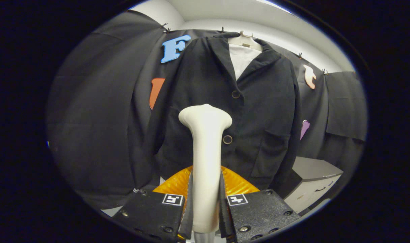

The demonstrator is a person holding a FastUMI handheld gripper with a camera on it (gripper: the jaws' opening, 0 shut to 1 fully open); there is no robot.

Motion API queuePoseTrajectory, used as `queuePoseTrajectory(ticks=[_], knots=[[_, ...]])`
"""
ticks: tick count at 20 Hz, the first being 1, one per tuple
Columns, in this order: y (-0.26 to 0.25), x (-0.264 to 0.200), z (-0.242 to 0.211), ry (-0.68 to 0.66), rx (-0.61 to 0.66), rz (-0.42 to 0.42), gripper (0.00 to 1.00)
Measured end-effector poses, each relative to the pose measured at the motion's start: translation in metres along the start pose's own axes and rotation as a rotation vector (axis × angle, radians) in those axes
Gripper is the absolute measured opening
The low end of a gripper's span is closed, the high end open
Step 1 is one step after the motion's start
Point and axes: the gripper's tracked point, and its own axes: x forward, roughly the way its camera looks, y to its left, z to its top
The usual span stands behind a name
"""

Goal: Iron the clothes twice with a garment steamer, once on the left side and once on the right side.

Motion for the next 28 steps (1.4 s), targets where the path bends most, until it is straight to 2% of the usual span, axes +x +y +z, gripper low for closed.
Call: queuePoseTrajectory(ticks=[11, 22, 28], knots=[[0.015, -0.006, -0.081, 0.207, 0.012, 0.037, 0.34], [0.012, -0.009, -0.156, 0.355, -0.016, 0.082, 0.34], [-0.004, -0.031, -0.15, 0.34, 0.006, 0.1, 0.34]])
